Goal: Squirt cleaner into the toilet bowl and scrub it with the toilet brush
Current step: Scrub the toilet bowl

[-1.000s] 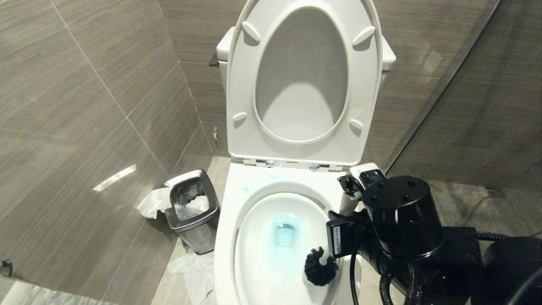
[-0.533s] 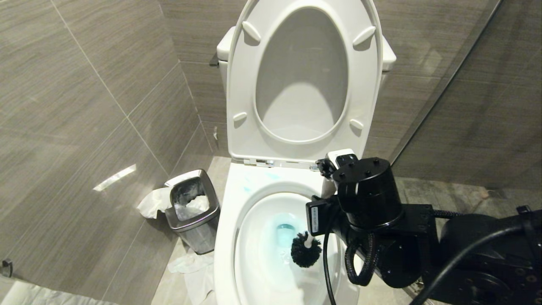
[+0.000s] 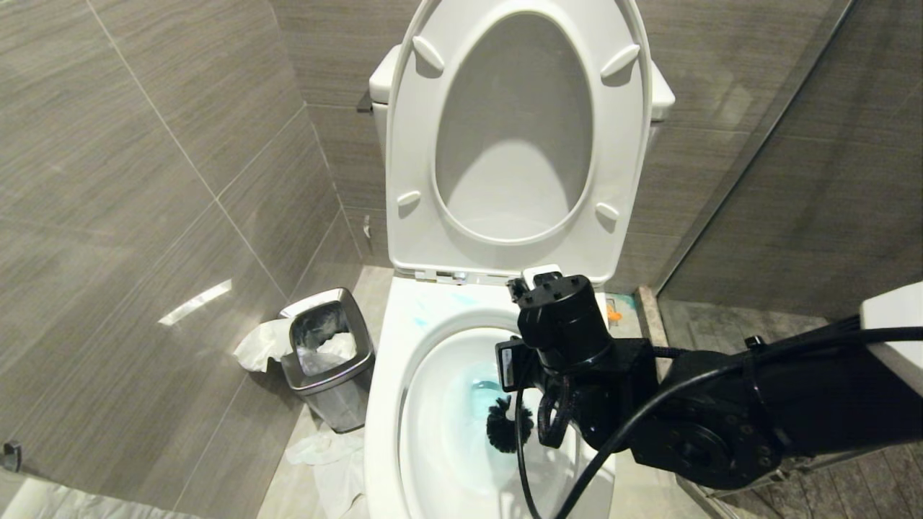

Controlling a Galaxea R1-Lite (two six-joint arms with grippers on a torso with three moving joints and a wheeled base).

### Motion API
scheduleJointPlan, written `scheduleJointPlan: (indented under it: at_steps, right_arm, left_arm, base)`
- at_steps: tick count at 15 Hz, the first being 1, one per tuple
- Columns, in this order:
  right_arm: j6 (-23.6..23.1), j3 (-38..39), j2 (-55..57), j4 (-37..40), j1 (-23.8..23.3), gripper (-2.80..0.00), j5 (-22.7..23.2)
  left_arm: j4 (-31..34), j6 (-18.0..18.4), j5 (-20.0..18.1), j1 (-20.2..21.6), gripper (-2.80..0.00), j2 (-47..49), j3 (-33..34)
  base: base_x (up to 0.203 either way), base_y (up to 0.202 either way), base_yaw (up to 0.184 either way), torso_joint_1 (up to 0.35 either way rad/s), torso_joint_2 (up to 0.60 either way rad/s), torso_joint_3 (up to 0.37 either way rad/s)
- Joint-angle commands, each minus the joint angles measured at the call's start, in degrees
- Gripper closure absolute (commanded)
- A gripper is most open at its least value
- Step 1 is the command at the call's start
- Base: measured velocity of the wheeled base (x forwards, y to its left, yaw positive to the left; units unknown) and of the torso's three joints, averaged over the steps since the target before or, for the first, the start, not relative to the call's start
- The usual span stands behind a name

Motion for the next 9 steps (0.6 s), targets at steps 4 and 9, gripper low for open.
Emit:
scheduleJointPlan:
  at_steps: [4,9]
  right_arm:
    - [-1.1,-5.9,11.0,-3.7,-1.7,0.0,-0.1]
    - [-3.7,-9.1,20.7,-9.9,-2.7,0.0,-0.2]
  left_arm:
    - [0.0,0.0,0.0,0.0,0.0,0.0,0.0]
    - [0.0,0.0,0.0,0.0,0.0,0.0,0.0]
  base:
    - [0.0,0.0,0.0,0.0,0.0,0.0]
    - [0.0,0.0,0.0,0.0,0.0,0.0]
